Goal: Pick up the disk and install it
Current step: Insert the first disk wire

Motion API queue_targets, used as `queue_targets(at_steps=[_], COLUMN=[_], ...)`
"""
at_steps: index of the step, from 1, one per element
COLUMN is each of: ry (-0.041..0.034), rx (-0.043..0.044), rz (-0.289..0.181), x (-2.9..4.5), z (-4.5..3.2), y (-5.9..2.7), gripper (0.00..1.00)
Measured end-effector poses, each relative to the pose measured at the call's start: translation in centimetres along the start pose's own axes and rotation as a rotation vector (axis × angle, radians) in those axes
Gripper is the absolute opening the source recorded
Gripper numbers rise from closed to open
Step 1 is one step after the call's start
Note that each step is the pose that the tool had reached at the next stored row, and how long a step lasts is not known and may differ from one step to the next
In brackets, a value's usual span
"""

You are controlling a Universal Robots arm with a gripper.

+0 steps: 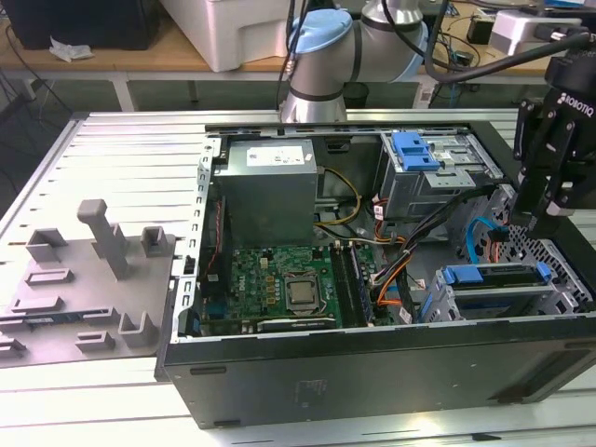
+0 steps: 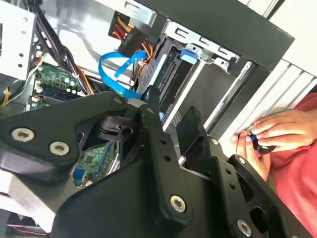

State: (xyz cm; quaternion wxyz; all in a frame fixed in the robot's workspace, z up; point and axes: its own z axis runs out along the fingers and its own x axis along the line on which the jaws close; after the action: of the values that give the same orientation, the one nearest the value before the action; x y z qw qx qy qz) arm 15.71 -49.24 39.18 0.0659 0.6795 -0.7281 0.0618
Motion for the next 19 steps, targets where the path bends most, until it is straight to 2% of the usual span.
queue_targets(at_steps=[1, 3, 5, 6, 7, 8, 12, 15, 19], ry=[0.0101, 0.0243, 0.0501, 0.0654, 0.0739, 0.0787, 0.0822, 0.0823, 0.0823], rx=[-0.0002, -0.0002, 0.0003, 0.0008, 0.0009, 0.0011, 0.0007, 0.0000, -0.0020], rz=[0.004, 0.009, 0.014, 0.016, 0.017, 0.018, 0.020, 0.024, 0.033], x=[-0.08, -0.18, -0.38, -0.52, -0.65, -0.82, -1.87, -2.87, -3.79], z=[0.03, 0.05, 0.12, 0.14, 0.13, 0.11, -0.08, -0.19, -0.25], y=[-0.21, -0.45, -0.73, -0.82, -0.86, -0.89, -0.85, -0.88, -1.00], gripper=[0.42, 0.42, 0.42, 0.42, 0.42, 0.42, 0.42, 0.42, 0.40])
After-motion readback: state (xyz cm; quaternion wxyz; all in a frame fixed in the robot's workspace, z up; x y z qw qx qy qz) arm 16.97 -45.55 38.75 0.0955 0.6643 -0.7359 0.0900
